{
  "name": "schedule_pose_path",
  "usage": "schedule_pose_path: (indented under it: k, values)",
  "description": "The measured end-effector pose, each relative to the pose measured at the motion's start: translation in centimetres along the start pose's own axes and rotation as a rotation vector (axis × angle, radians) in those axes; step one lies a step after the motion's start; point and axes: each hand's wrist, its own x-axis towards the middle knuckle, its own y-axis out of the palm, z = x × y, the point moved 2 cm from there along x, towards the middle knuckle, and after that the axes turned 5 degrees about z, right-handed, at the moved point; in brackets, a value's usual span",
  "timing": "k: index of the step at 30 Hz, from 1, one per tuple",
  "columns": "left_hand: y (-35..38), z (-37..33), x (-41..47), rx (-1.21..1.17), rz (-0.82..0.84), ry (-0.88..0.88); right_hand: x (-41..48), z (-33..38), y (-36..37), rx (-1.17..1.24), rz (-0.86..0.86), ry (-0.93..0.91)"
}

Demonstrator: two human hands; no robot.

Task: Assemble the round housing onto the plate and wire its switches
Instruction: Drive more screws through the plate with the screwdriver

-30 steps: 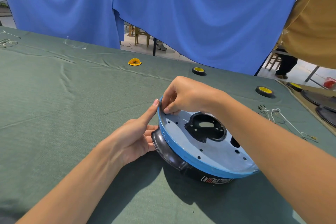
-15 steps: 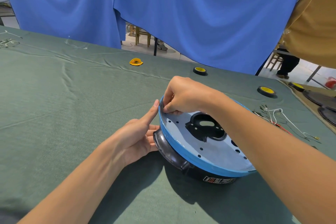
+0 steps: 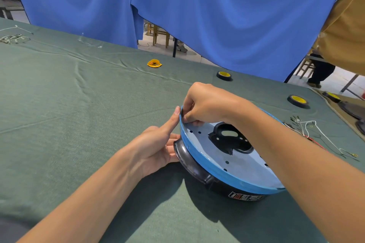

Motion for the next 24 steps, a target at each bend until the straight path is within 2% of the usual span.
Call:
schedule_pose_path:
  k: [5,9,14,17,20,24]
  values:
    - [0.1,0.0,0.0,-0.014,0.018,0.004,0.2,-1.3,1.2,0.465,-0.038,0.109]
    - [0.1,-0.1,-0.2,-0.022,0.01,0.006,-0.1,-2.2,1.8,0.617,-0.075,0.072]
    - [0.1,-0.1,-0.4,0.006,0.02,-0.012,-0.9,-1.6,1.6,0.519,-0.055,0.069]
    - [0.1,-0.2,-0.3,0.008,0.019,-0.022,-2.1,-0.6,0.9,0.29,-0.121,0.115]
    - [0.1,0.0,-0.2,-0.025,-0.009,-0.001,-3.3,0.5,1.8,0.026,-0.17,0.069]
    - [0.2,0.2,-0.3,-0.045,-0.045,-0.032,-3.9,0.9,3.1,-0.106,-0.15,0.002]
